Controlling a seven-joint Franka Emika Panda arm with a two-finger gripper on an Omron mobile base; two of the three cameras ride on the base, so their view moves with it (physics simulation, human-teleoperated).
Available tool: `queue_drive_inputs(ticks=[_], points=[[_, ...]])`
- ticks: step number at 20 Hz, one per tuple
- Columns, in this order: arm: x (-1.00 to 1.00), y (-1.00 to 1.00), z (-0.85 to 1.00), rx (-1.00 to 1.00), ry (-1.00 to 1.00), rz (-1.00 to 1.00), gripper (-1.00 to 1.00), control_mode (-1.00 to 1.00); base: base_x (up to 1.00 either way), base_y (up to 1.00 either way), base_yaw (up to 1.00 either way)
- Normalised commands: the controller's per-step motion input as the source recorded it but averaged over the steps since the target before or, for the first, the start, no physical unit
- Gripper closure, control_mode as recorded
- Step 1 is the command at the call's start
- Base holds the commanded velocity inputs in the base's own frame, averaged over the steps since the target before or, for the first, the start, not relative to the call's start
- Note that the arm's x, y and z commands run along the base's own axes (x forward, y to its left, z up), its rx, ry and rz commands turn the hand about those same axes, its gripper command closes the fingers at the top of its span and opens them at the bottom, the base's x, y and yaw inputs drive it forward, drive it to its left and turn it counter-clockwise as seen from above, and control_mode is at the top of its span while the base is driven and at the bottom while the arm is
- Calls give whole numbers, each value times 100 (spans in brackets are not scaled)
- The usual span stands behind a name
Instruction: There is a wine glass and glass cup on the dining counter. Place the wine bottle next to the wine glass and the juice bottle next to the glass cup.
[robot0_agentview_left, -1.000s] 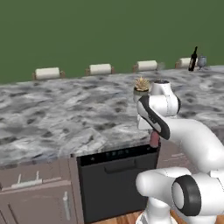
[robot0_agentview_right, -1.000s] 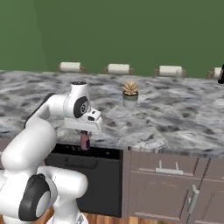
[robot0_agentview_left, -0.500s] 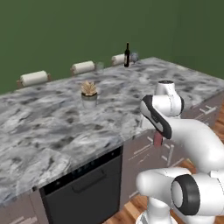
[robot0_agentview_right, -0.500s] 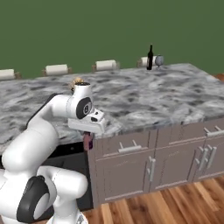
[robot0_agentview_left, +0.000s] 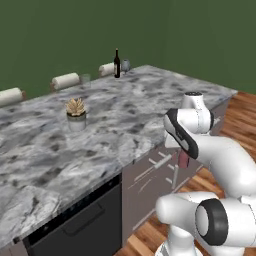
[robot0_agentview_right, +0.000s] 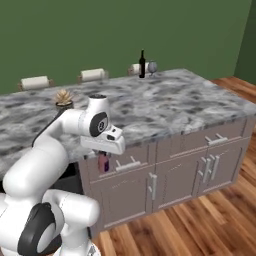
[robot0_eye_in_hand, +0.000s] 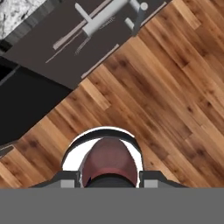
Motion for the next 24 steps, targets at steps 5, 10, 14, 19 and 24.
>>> queue_drive_inputs(ticks=[5, 10, 14, 19, 24], points=[[0, 0, 0, 0, 0, 0, 100, 100, 14, -40, -4], [0, 0, 0, 0, 0, 0, 100, 100, 15, -41, -40], [0, 0, 0, 0, 0, 0, 100, 100, 9, -26, -60], [0, 0, 0, 0, 0, 0, 100, 100, 16, -24, -58], [0, 0, 0, 0, 0, 0, 100, 100, 35, -33, -38]])
